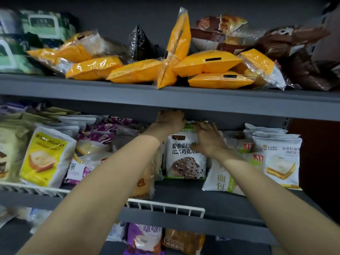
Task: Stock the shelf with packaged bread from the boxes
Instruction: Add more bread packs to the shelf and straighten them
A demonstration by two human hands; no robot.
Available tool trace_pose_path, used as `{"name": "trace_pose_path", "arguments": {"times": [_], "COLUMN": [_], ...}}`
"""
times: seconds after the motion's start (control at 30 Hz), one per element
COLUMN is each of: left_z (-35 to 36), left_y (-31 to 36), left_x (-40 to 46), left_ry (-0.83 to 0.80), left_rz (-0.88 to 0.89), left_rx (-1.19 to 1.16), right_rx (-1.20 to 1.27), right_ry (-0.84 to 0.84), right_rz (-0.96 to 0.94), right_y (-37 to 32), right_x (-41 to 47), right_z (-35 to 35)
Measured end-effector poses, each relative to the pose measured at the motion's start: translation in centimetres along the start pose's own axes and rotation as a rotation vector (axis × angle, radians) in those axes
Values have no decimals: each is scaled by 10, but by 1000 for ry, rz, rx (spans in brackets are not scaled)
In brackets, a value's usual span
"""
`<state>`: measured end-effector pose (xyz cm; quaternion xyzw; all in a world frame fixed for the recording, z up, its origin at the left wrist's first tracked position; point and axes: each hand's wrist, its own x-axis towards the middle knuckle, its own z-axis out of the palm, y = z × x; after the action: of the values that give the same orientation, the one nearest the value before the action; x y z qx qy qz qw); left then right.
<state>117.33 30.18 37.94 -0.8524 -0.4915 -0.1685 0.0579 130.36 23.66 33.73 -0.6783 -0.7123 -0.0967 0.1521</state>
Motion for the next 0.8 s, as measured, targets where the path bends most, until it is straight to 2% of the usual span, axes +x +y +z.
{"name": "trace_pose_path", "arguments": {"times": [0.13,0.2,0.3,0.37,0.43,0.5,0.57,0.63,0.7,0.8], "left_z": [-8,-7,-9,-10,-9,-9,-9,-9,-8,-10], "left_y": [6,3,-16,-33,-57,-82,-104,-116,-121,-124], "left_x": [-60,-89,-131,-158,-180,-193,-197,-194,-184,-163], "left_ry": [137,205,411,437,373,222,-26,-222,-314,-387], "left_rz": [-4,-47,-106,-246,-408,-445,-321,-185,-54,61], "left_rx": [93,98,60,37,-5,-219,-336,-186,-37,-7], "right_rx": [202,361,556,616,679,720,753,781,725,628], "right_ry": [126,118,64,27,-66,-184,-228,-199,-165,-135], "right_rz": [-8,29,-18,-86,-110,-114,-86,-50,-25,-9], "right_y": [-28,-45,-68,-83,-99,-113,-125,-136,-142,-141], "right_x": [-31,-45,-64,-75,-83,-85,-82,-77,-73,-65], "right_z": [11,10,5,4,4,6,10,13,15,19]}}
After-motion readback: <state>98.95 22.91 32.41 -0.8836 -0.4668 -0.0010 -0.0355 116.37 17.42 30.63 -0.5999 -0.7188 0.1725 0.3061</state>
